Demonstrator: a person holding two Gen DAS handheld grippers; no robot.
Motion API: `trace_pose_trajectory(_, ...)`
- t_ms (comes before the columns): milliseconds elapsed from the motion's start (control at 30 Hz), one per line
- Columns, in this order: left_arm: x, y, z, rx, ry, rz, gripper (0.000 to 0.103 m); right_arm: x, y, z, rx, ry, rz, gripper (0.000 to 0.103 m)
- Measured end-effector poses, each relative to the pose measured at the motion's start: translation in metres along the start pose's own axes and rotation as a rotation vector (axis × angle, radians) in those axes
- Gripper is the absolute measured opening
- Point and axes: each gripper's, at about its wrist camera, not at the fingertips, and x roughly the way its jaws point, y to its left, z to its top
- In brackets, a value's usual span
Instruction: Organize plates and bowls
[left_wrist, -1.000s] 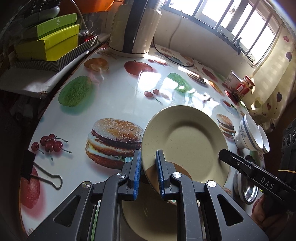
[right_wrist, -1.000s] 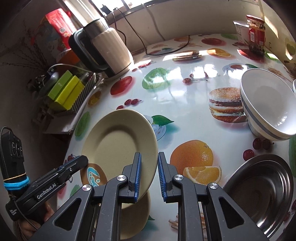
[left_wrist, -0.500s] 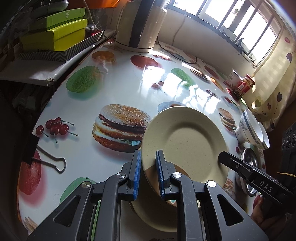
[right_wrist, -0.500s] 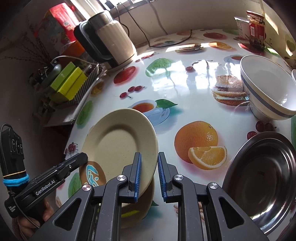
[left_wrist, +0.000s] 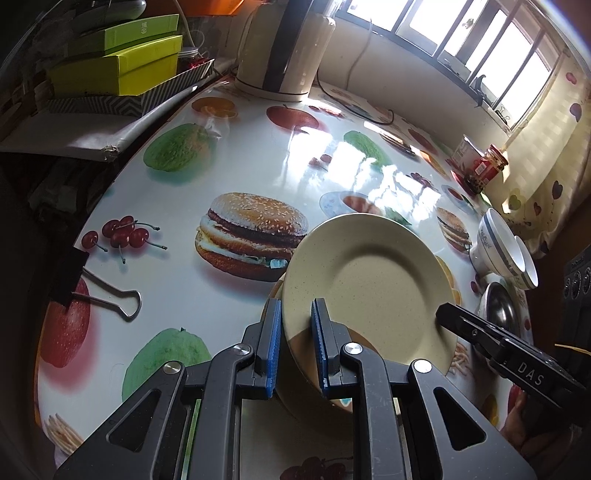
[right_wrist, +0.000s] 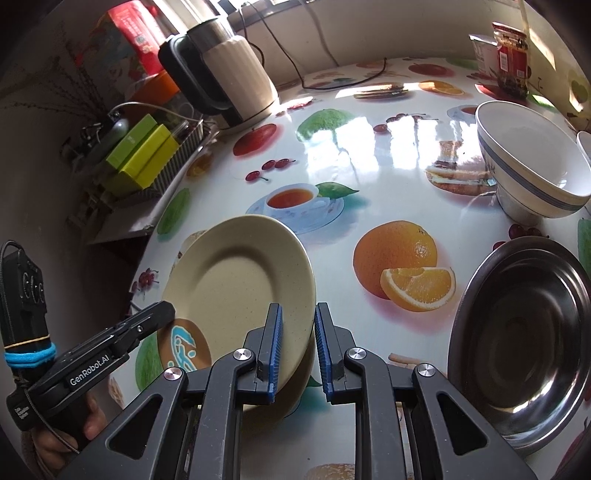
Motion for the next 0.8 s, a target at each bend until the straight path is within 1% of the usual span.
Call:
trace_pose_trajectory(500,-0.005,0.005,-0.014,-0.002,0.009,0.007,0.017,-0.005,0.005,-0.015,-0.018,0.003,-0.005,0.018)
trace_pose_trajectory(800,-0.005,0.005,-0.016,-0.005,0.009,0.014,0.017,-0.002,0.006,-0.018,-0.03,0.003,-0.012,0.018)
